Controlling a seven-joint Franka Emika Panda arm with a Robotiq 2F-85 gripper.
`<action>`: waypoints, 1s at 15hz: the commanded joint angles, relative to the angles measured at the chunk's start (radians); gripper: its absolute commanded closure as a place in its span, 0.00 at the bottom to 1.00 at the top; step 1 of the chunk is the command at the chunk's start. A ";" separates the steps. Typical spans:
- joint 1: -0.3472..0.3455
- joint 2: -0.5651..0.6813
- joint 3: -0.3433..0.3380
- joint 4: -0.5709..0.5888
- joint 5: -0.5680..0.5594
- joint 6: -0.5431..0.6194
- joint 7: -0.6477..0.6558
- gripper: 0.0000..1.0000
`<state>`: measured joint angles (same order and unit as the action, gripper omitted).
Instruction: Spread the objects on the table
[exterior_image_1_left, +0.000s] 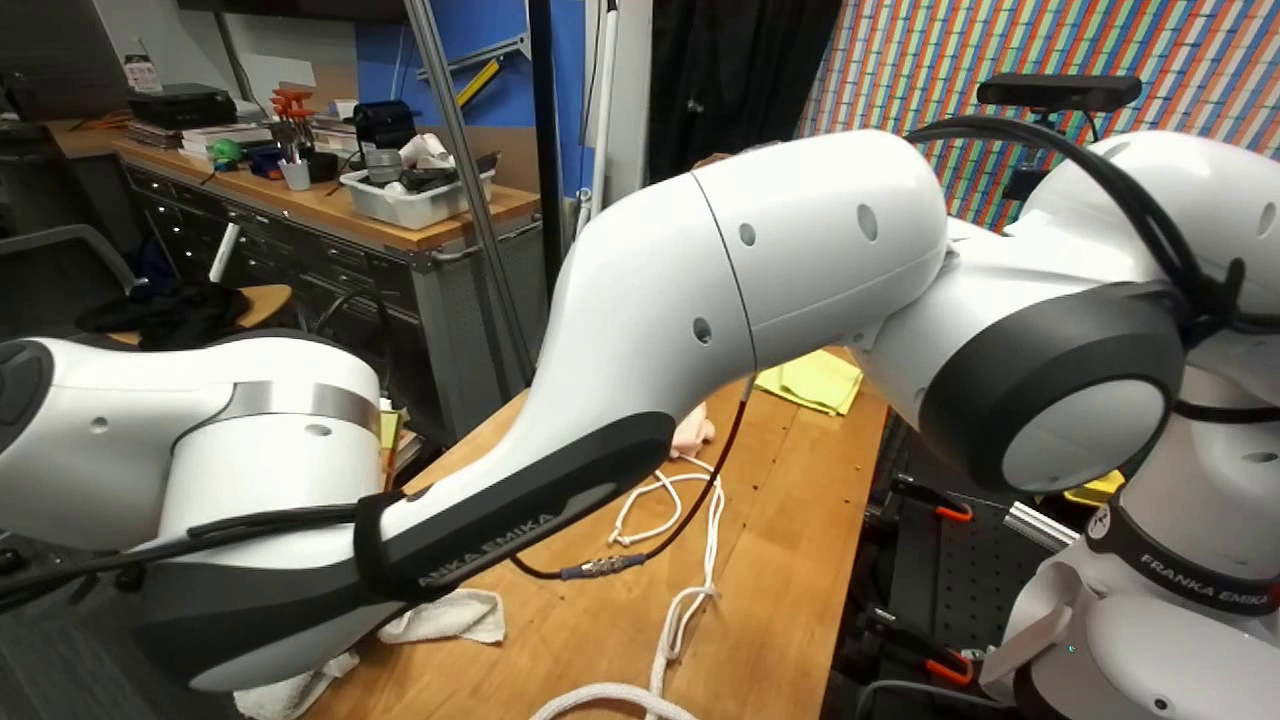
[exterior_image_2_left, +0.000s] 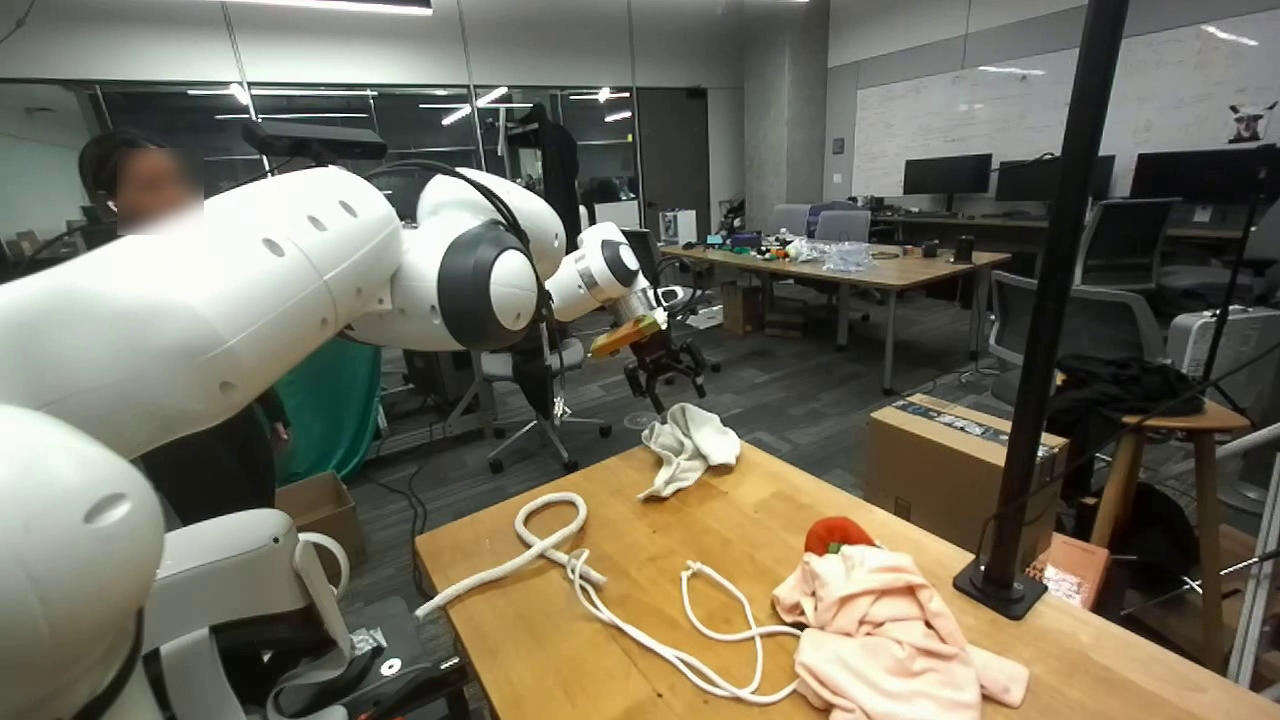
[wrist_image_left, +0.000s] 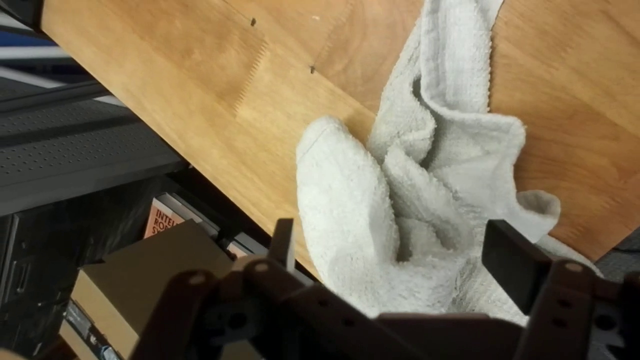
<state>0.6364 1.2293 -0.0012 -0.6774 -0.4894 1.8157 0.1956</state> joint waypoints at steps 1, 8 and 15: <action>-0.012 -0.010 0.005 0.023 0.015 -0.065 -0.026 0.00; -0.094 -0.076 0.013 -0.088 0.016 -0.025 -0.021 0.00; -0.269 -0.233 0.041 -0.381 0.031 0.110 -0.098 0.00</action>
<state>0.4410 1.1206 0.0085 -0.8605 -0.4865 1.8536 0.1422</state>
